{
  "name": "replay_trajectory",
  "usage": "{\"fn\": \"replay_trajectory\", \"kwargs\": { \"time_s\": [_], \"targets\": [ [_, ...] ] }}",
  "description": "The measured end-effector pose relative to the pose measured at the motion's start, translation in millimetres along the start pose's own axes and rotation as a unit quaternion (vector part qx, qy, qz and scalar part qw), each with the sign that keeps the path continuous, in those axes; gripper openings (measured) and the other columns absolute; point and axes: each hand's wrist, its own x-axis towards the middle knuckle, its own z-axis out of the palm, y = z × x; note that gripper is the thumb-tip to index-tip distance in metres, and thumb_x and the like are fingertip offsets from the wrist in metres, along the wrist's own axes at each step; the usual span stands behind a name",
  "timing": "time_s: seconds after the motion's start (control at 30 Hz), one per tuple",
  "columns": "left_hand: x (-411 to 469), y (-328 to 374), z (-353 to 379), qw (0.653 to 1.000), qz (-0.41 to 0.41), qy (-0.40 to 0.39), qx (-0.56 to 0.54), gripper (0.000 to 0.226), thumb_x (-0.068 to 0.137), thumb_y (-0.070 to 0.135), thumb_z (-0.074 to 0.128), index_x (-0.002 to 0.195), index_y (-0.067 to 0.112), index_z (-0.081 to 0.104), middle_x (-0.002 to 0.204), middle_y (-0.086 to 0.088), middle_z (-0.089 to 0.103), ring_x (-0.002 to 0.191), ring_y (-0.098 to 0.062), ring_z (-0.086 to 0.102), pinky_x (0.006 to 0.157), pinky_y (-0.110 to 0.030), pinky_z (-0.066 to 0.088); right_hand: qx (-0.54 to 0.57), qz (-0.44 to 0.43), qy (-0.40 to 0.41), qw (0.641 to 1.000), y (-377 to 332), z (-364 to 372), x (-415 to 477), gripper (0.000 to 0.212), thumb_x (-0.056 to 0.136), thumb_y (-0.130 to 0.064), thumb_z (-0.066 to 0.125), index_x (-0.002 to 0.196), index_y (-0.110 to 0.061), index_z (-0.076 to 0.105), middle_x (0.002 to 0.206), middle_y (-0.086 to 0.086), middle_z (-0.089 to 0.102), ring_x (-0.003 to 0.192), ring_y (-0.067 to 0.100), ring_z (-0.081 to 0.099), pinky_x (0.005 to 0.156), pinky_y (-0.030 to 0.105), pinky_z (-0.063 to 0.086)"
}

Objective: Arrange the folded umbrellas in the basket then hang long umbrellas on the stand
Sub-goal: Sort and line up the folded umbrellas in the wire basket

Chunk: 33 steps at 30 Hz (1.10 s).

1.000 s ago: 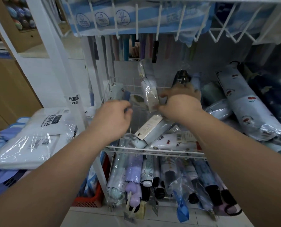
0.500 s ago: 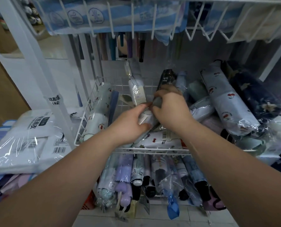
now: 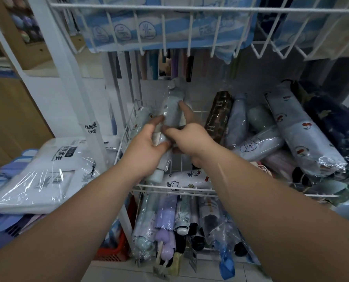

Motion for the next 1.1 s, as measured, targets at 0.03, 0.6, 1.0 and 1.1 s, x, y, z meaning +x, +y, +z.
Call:
{"fn": "replay_trajectory", "kwargs": {
  "time_s": [0.03, 0.6, 1.0, 1.1],
  "targets": [
    [-0.5, -0.8, -3.8, 1.000, -0.006, -0.012, 0.027, 0.066, 0.092, 0.027, 0.069, 0.148, 0.041, 0.038, 0.142, 0.013, 0.050, 0.102, 0.008, 0.059, 0.086, -0.016, 0.047, 0.021, 0.006, -0.006, 1.000, 1.1, 2.8, 2.1, 0.091, 0.085, -0.020, 0.074, 0.151, -0.052, 0.021, 0.132, 0.011, 0.063, 0.096, 0.024, 0.071, 0.071, 0.043, 0.064],
    [-3.3, -9.9, -24.5, 0.877, 0.007, -0.142, 0.458, 0.062, 0.089, 0.062, 0.056, 0.146, 0.050, 0.035, 0.152, 0.008, 0.042, 0.148, -0.027, 0.020, 0.115, -0.058, 0.023, -0.337, 0.023, -0.116, 0.934, 10.3, 0.5, 15.3, 0.069, 0.093, -0.029, 0.067, 0.153, -0.021, 0.033, 0.144, 0.010, 0.054, 0.125, 0.031, 0.058, 0.103, 0.044, 0.050],
    [-15.0, 35.4, 31.3, 0.939, 0.102, -0.253, 0.208, 0.049, 0.079, 0.041, 0.081, 0.125, 0.036, 0.066, 0.120, 0.013, 0.068, 0.110, -0.002, 0.061, 0.098, -0.025, 0.048, -0.549, -0.062, -0.174, 0.815, -19.5, -111.0, -51.2, 0.027, 0.074, -0.038, 0.083, 0.098, -0.028, 0.077, 0.089, -0.014, 0.071, 0.085, 0.008, 0.066, 0.081, 0.030, 0.055],
    [-11.5, 36.7, 48.3, 0.927, 0.078, -0.303, 0.208, 0.052, 0.073, 0.045, 0.084, 0.122, 0.041, 0.064, 0.119, 0.012, 0.067, 0.108, -0.004, 0.062, 0.097, -0.028, 0.051, -0.553, -0.051, -0.172, 0.813, -17.1, -127.1, -65.3, 0.021, 0.077, -0.043, 0.080, 0.093, -0.031, 0.077, 0.091, -0.015, 0.071, 0.086, 0.007, 0.065, 0.084, 0.037, 0.057]
  ]
}}
